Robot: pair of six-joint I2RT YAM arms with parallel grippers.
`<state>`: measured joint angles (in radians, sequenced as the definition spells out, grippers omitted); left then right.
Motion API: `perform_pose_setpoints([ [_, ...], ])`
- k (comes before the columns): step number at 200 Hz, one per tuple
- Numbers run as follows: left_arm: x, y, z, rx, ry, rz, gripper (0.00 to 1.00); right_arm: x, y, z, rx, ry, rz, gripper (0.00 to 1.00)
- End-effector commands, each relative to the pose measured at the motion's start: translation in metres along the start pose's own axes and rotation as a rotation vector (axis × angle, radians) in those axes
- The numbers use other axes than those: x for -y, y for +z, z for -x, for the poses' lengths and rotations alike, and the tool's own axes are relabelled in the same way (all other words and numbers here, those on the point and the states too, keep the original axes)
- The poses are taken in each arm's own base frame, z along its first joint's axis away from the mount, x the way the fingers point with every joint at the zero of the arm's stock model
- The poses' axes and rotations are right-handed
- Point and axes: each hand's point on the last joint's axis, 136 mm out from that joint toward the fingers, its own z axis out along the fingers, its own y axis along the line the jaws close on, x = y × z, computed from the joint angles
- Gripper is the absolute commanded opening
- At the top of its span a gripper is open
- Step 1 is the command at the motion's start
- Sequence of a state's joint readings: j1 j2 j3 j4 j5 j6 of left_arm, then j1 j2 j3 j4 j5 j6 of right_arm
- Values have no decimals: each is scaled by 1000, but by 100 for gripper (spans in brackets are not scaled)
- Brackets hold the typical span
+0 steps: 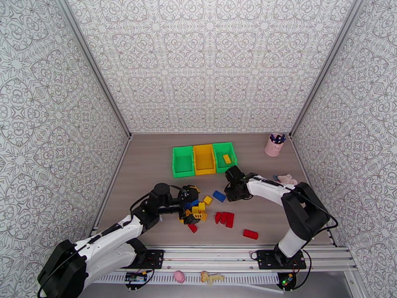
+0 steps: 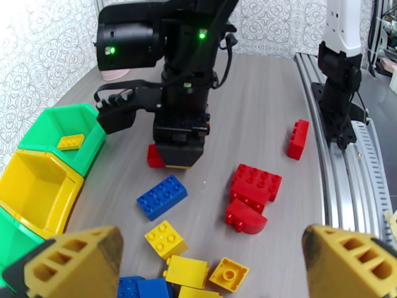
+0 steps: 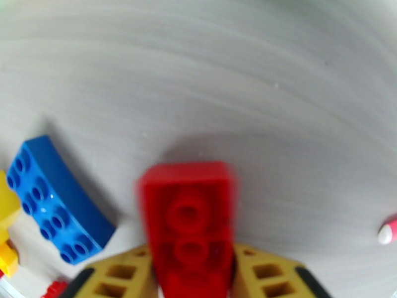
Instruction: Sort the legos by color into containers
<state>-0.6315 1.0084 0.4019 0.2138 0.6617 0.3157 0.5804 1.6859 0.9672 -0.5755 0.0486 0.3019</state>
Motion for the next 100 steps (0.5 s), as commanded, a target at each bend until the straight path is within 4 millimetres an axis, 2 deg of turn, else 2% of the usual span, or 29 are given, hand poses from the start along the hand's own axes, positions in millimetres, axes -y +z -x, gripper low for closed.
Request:
perform_pose_setpoints([
  [1,0,0,2,9,2,-13,100,1,-6,12,42,17,-3,31],
  [25,-6,0,2,6,-7,18,100,-8,-19,23,79,14,41,30],
  [49,-20,-2,3,4,-22,100,100,-20,-39,44,158,20,103,30],
  [64,-31,-5,3,3,-28,170,100,-27,-51,61,223,23,137,30],
  [100,-51,-11,2,3,-54,271,100,-35,-66,111,351,25,142,29],
])
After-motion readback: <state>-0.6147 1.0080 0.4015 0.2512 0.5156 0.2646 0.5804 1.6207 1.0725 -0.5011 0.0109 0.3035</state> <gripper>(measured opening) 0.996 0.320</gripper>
